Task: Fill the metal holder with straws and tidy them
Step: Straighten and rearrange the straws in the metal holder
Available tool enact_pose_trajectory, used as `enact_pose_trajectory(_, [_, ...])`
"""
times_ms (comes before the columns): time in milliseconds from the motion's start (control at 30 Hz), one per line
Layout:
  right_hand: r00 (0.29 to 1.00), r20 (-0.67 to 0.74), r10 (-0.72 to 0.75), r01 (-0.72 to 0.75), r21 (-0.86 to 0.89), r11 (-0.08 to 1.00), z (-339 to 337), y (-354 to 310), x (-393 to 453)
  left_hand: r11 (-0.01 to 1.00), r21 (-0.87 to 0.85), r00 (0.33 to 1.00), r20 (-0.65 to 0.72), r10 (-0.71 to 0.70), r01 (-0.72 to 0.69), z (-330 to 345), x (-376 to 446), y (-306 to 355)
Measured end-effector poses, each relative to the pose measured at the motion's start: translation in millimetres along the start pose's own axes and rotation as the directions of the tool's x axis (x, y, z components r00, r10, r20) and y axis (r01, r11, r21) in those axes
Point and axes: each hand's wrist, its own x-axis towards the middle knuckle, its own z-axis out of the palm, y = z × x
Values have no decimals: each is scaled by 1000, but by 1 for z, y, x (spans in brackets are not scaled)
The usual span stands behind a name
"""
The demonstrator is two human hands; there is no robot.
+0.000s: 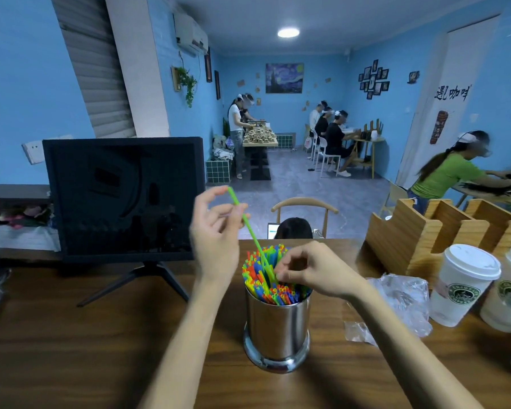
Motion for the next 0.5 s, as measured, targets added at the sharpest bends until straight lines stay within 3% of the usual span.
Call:
enact_pose_trajectory(67, [1000,-31,5,-5,10,1000,-2,-1,2,992,116,991,134,26,-41,7,-6,-7])
enact_pose_trajectory(133, [989,-149,10,-7,20,1000,-5,1,6,983,183,973,230,-24,-19,8,-13,-15])
enact_pose_trajectory(267, [929,-369,11,-61,-124,990,-8,17,19,935,353,925,361,-118,-18,2,-24,-29])
enact_pose_trajectory(400, [966,-248,71,-131,-235,963,-3,31,35,798,592,870,448,-206,-116,-7,-28,-42])
enact_pose_trajectory(500, [969,-211,130,-180,-239,954,2,32,39,723,676,862,442,-246,-140,-10,-30,-41])
